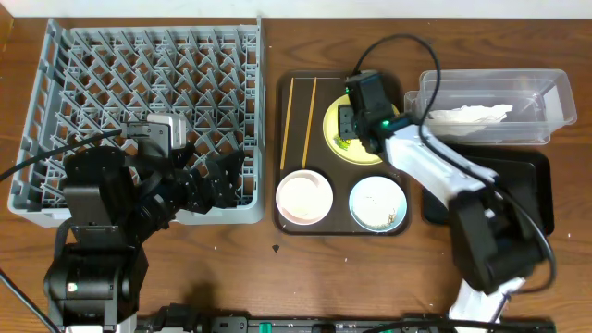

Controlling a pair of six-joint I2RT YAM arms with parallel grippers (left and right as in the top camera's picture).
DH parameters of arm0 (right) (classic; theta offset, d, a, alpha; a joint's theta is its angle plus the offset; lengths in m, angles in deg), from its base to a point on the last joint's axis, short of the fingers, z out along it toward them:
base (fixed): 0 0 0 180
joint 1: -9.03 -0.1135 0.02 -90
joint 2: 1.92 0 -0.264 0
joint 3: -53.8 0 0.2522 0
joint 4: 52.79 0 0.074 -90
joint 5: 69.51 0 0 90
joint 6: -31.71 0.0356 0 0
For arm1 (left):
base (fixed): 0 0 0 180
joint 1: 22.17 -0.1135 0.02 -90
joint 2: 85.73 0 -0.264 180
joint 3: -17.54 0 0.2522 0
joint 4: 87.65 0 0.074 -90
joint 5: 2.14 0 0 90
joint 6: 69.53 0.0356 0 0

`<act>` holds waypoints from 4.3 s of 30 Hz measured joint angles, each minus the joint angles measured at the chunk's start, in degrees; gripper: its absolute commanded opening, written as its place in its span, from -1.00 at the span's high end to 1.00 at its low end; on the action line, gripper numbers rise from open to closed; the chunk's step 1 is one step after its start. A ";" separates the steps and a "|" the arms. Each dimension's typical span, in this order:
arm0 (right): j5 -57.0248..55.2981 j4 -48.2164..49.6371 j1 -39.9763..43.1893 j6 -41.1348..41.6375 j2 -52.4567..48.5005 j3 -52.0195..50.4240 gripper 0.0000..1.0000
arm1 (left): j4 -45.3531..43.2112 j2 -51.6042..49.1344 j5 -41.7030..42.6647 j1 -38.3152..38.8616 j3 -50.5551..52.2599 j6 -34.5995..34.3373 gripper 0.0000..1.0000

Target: Sort waste into correct bins and load items into the dishwasher

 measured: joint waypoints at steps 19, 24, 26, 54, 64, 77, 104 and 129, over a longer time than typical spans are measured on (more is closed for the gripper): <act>-1.31 -4.55 1.42 5.66 5.40 -0.81 0.98 | 0.07 0.00 0.02 0.00 0.00 0.02 -0.92; -2.75 -8.83 8.13 14.69 19.58 -0.17 0.98 | 0.07 0.00 0.02 0.00 0.00 0.00 -0.92; -4.33 -10.64 12.35 19.17 22.01 0.31 0.98 | 0.04 0.00 0.00 0.00 0.00 0.02 -0.92; 20.87 -30.12 20.37 5.97 40.65 -0.13 -0.24 | 0.74 0.00 0.02 0.00 0.00 0.00 -0.92; 27.26 -40.46 -0.42 -7.61 35.98 -0.33 -0.07 | 3.17 0.02 1.31 0.00 0.00 0.00 -0.91; 19.93 -29.64 -13.03 -8.85 15.85 -0.66 0.17 | 16.28 0.00 -3.80 0.00 0.00 -0.15 -0.91; 53.40 -20.81 6.95 -17.27 37.24 -0.98 0.98 | 0.11 -5.35 18.58 -0.04 -0.02 -7.69 -0.93; 73.64 -0.87 -3.06 -18.16 36.46 -1.01 0.98 | -2.45 -9.42 54.01 -0.04 -0.02 -8.94 -0.57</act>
